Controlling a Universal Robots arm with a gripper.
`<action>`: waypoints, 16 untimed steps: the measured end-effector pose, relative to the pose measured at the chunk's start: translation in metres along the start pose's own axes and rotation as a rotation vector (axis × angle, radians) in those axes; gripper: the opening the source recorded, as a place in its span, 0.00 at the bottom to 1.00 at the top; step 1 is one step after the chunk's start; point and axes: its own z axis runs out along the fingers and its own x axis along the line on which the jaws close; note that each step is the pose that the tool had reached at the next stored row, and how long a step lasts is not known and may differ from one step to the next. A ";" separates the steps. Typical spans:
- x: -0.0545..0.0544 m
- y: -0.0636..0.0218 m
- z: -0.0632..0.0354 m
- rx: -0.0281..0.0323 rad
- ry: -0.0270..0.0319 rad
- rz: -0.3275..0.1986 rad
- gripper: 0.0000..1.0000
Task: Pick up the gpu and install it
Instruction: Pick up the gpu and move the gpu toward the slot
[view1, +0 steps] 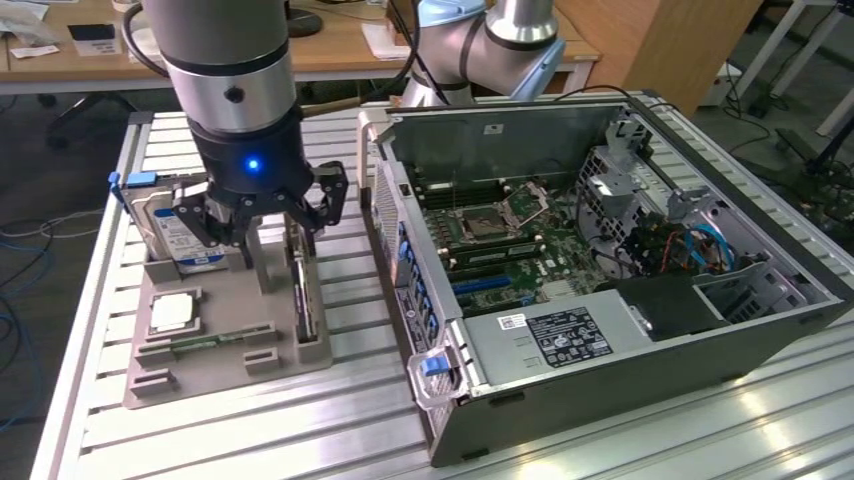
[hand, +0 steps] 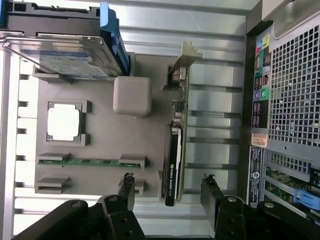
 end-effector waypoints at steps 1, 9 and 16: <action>0.000 -0.0010 0.0004 0.0000 0.0000 0.000 0.65; -0.001 -0.0051 0.0039 -0.0017 0.0010 -0.001 0.65; -0.006 0.0004 0.0069 0.0328 0.0022 -0.002 0.65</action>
